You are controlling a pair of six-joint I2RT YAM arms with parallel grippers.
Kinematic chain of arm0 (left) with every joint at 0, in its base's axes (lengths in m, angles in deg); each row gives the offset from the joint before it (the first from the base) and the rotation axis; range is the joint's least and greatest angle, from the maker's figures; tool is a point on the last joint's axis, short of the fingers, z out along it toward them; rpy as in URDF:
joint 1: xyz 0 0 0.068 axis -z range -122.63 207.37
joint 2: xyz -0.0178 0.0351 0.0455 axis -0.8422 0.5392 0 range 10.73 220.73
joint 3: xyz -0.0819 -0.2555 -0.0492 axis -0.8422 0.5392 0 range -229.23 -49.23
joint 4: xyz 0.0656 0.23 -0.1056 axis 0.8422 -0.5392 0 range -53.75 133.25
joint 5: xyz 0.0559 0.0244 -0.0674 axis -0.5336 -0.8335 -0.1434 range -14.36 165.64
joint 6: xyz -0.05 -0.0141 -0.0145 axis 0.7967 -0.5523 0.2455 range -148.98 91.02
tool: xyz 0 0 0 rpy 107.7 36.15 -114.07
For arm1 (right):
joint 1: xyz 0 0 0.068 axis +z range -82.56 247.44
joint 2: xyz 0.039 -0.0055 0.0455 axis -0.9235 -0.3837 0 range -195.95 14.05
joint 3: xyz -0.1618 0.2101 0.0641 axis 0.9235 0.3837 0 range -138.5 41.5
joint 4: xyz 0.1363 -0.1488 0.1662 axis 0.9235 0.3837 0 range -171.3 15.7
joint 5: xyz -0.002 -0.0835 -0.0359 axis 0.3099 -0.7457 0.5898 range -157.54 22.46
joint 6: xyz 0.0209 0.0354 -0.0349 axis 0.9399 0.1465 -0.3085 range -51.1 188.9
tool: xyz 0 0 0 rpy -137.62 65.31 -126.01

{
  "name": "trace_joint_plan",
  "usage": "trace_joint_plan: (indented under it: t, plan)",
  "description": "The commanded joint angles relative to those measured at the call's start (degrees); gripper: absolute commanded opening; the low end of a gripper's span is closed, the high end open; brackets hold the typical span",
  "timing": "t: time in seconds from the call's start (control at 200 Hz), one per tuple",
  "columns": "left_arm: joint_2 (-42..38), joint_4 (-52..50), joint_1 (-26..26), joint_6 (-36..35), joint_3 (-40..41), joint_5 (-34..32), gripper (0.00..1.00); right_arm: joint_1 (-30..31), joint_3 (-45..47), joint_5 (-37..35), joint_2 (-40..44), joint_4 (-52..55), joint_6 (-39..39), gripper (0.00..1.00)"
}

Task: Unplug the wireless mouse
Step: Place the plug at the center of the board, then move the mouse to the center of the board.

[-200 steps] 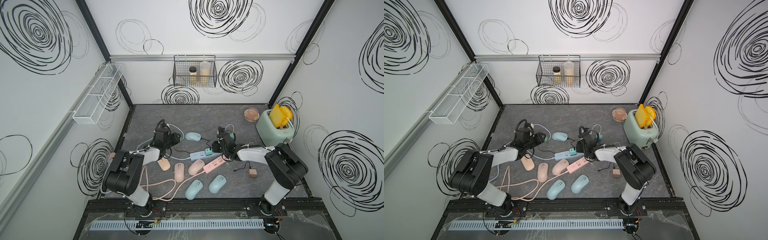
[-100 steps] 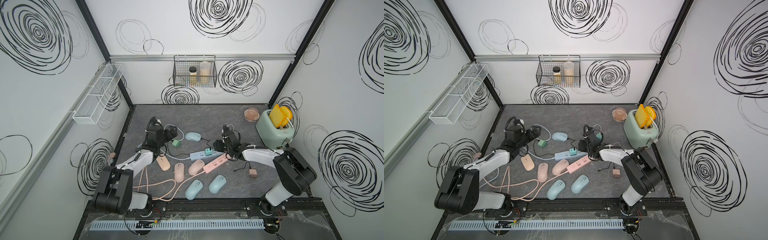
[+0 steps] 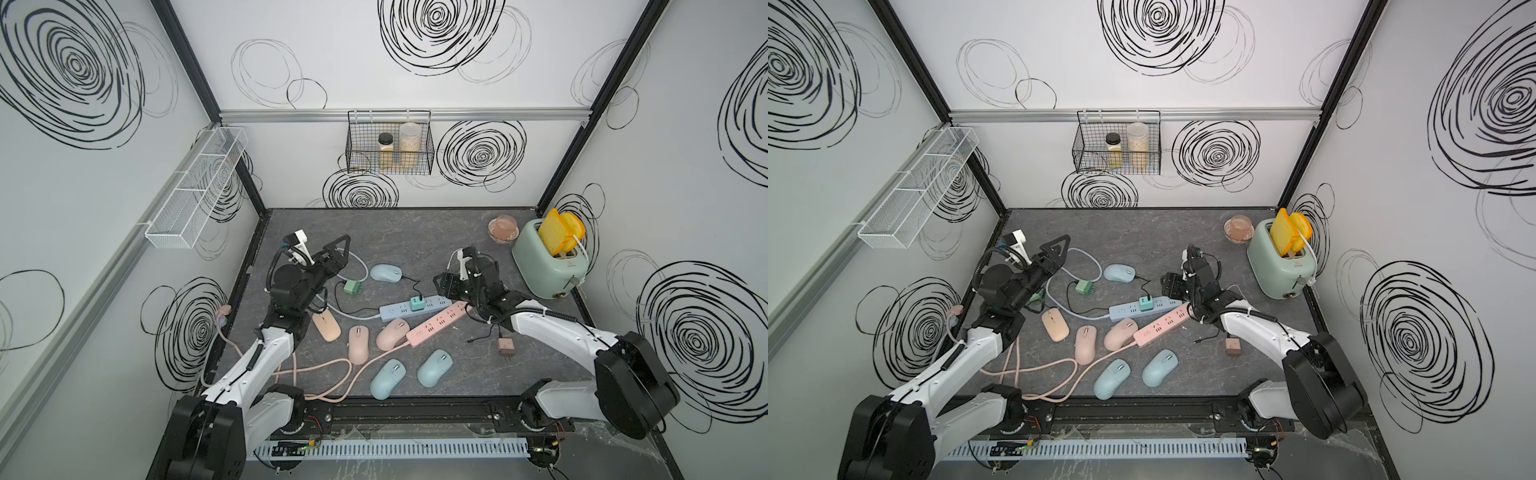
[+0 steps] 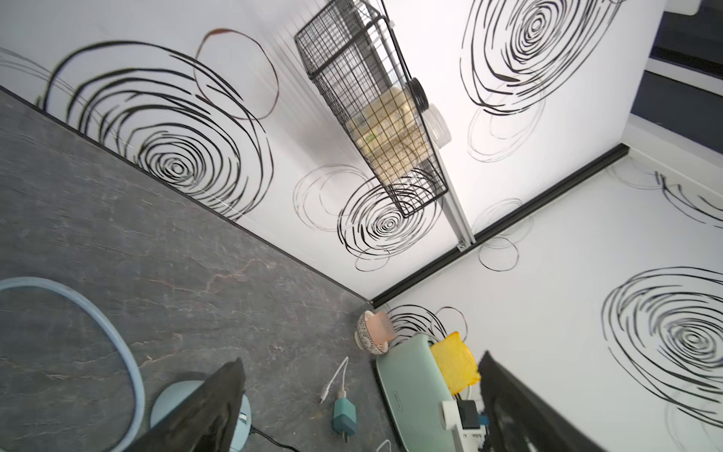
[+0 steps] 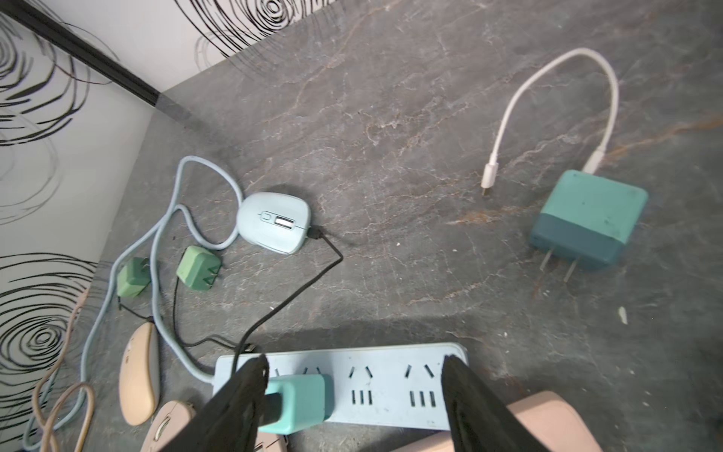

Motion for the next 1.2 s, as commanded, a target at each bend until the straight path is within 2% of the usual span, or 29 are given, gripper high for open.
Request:
trace_joint_plan:
  t: [0.0, 0.075, 0.12, 0.195, 0.24, 0.3, 0.4, 0.615, 0.795, 0.956, 1.066, 1.196]
  plan:
    - [0.5, 9.7, 1.6, 3.5, -0.5, 8.0, 0.99, 2.0, -0.2, 0.7, 1.6, 1.7, -3.8, 0.74]
    - [-0.2, -2.5, 7.4, -7.4, -3.4, 5.7, 0.93, 3.8, -0.6, -2.2, 1.7, 2.7, -4.7, 0.74]
    - [-0.1, -12.3, 12.4, -14.9, -5.3, 1.4, 0.89, 4.5, -0.6, -2.6, 1.7, 2.7, -4.9, 0.75]
    - [0.6, -20.7, 21.9, -24.8, -5.7, -8.5, 0.86, 5.4, -0.7, -1.8, 1.3, 2.4, -5.2, 0.74]
    - [2.0, -22.9, 26.6, -27.6, -4.6, -13.8, 0.85, 6.2, -1.3, -1.9, 0.8, 2.7, -5.5, 0.74]
    - [4.7, -25.0, 29.9, -28.2, -3.3, -17.9, 0.82, 7.7, -2.6, -2.9, -0.1, 3.7, -6.0, 0.74]
    - [9.4, -21.2, 32.8, -27.4, 0.5, -18.7, 0.79, 9.9, -4.4, -4.5, -1.8, 4.8, -6.4, 0.73]
    - [16.5, -15.4, 36.6, -27.1, 1.7, -19.5, 0.75, 12.3, -7.5, -6.5, -6.6, 5.9, -6.4, 0.62]
    - [17.7, -16.3, 36.5, -26.6, 1.7, -21.6, 0.73, 12.9, -8.9, -10.4, -10.3, 7.6, -4.8, 0.54]
    - [20.7, -14.9, 36.4, -26.6, 1.5, -20.4, 0.74, 12.9, -9.6, -10.5, -12.6, 7.7, -4.7, 0.5]
    - [21.2, -14.7, 35.9, -26.3, 1.5, -20.0, 0.74, 13.0, -9.7, -10.5, -13.1, 7.5, -4.8, 0.51]
    - [20.6, -15.8, 34.8, -26.1, 1.4, -21.1, 0.75, 13.1, -9.3, -10.2, -12.9, 6.5, -5.0, 0.6]
